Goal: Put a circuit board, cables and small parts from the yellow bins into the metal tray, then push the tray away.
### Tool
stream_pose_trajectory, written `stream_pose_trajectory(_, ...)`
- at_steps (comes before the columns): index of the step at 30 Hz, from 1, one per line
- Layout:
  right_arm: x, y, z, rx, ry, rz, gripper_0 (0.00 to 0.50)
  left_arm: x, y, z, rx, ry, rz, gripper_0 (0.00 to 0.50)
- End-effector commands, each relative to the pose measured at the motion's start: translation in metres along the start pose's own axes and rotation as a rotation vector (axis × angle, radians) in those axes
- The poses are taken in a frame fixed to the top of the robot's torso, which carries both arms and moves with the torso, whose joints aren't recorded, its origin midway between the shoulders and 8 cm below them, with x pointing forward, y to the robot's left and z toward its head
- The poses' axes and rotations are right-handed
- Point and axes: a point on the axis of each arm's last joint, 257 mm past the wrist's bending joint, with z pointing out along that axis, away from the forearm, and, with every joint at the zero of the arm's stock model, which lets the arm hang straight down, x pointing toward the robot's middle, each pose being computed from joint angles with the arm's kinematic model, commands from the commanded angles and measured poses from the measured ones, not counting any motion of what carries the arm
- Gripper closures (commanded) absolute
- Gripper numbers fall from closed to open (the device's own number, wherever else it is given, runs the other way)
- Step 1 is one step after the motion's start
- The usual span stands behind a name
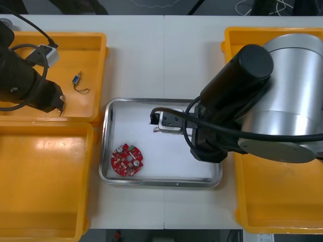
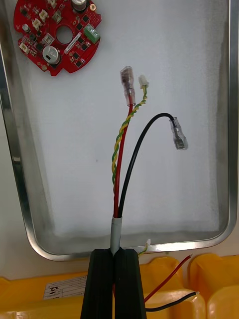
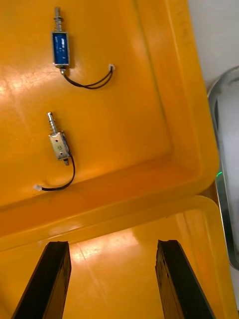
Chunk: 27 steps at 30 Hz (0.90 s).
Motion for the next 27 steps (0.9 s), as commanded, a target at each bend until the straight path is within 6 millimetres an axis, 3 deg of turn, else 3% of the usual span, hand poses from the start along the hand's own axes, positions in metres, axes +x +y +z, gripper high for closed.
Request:
stream_pose_trajectory(1, -0.011, 0.000, 0.013, 0.035, 0.032, -0.063, 0.500, -0.040, 0.010, -0.015, -0.003, -0.078, 0.020, 0.000)
stream_pose_trajectory(7, 0.009, 0.012, 0.046, -0.003, 0.138, -0.071, 0.500, -0.052, 0.023, -0.010, -0.003, -0.078, -0.031, 0.000)
stream_pose_trajectory(14, 0.011, 0.018, 0.074, -0.020, 0.148, -0.029, 0.500, -0.057, 0.041, 0.005, -0.002, -0.078, -0.093, 0.000)
stream_pose_trajectory(21, 0.006, 0.026, 0.092, -0.053, 0.143, 0.014, 0.500, -0.063, 0.051, 0.037, -0.035, -0.036, -0.119, 0.000)
stream_pose_trajectory(27, 0.004, 0.045, 0.113, -0.079, 0.134, 0.001, 0.500, -0.071, 0.051, 0.059, -0.032, -0.021, -0.140, 0.000)
